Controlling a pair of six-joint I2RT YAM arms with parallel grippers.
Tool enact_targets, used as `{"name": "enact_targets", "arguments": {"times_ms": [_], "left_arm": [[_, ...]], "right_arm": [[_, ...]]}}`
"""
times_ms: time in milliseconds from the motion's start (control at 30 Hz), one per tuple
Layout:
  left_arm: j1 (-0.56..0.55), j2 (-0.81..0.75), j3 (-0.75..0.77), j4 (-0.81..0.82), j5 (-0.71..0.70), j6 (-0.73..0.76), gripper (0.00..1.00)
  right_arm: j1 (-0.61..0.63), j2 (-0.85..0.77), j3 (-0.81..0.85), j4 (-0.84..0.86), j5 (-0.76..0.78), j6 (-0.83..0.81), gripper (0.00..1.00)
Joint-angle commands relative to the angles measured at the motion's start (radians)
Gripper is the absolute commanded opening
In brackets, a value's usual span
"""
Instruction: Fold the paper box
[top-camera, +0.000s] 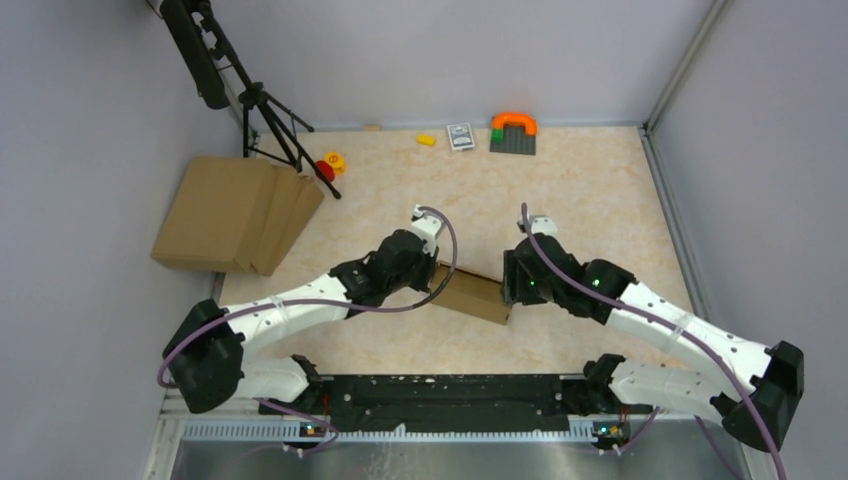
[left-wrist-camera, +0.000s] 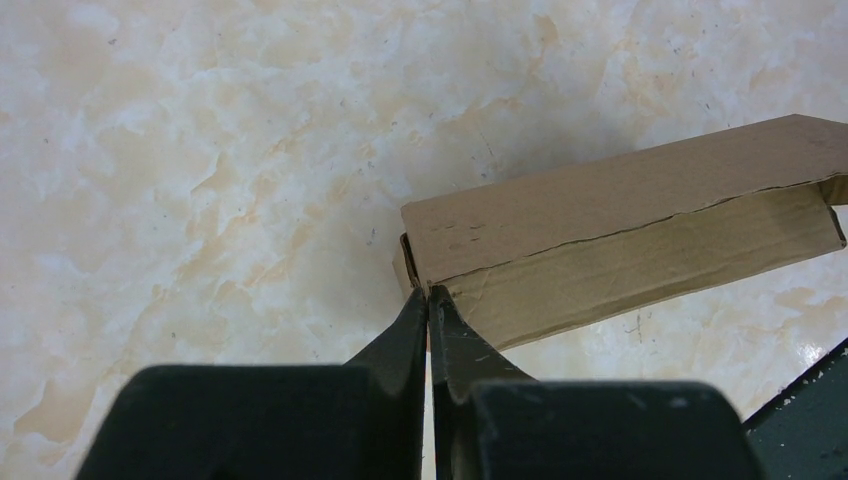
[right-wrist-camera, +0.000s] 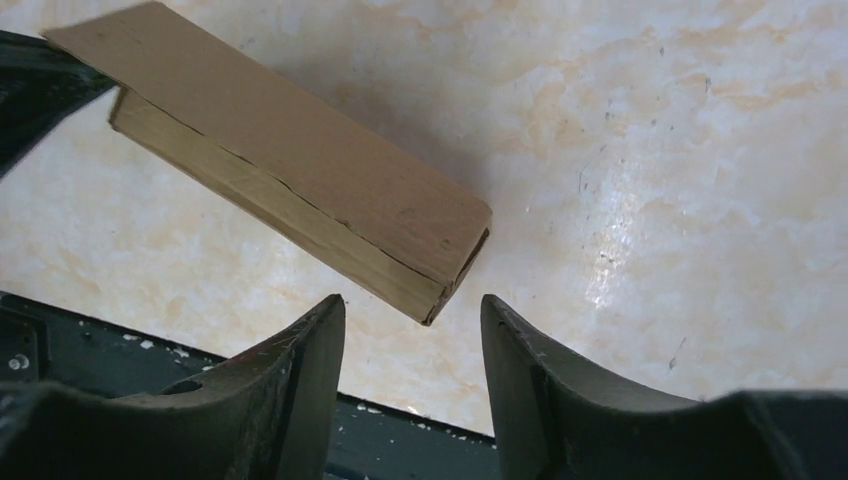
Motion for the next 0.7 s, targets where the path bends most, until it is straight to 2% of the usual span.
{"name": "enact_targets", "arguments": {"times_ms": [0, 67, 200, 267, 500, 667], "left_arm": [[0.002, -0.035, -0.022, 0.024, 0.012, 0.000, 0.00], [0.002, -0.037, -0.024, 0.023, 0.015, -0.001, 0.00], [0.002, -0.044, -0.036, 0.026, 0.024, -0.008, 0.00], [0.002, -0.050, -0.044, 0.031, 0.027, -0.010, 0.00], [0.002, -0.050, -0.048, 0.037, 0.035, -0.022, 0.00], [0.002, -0.061, -0.057, 0.034, 0.044, -0.032, 0.09]], "right_arm": [[-0.007, -0.013, 0.101, 0.025, 0.032, -0.041, 0.49], [-0.014, -0.003, 0.120, 0.033, 0.043, -0.051, 0.42], [-0.025, 0.021, 0.125, 0.057, 0.070, -0.052, 0.13], [-0.028, 0.031, 0.109, 0.079, 0.066, -0.052, 0.02], [-0.028, 0.050, -0.013, 0.117, -0.024, -0.007, 0.00], [-0.028, -0.013, -0.118, 0.159, -0.053, 0.034, 0.00]]}}
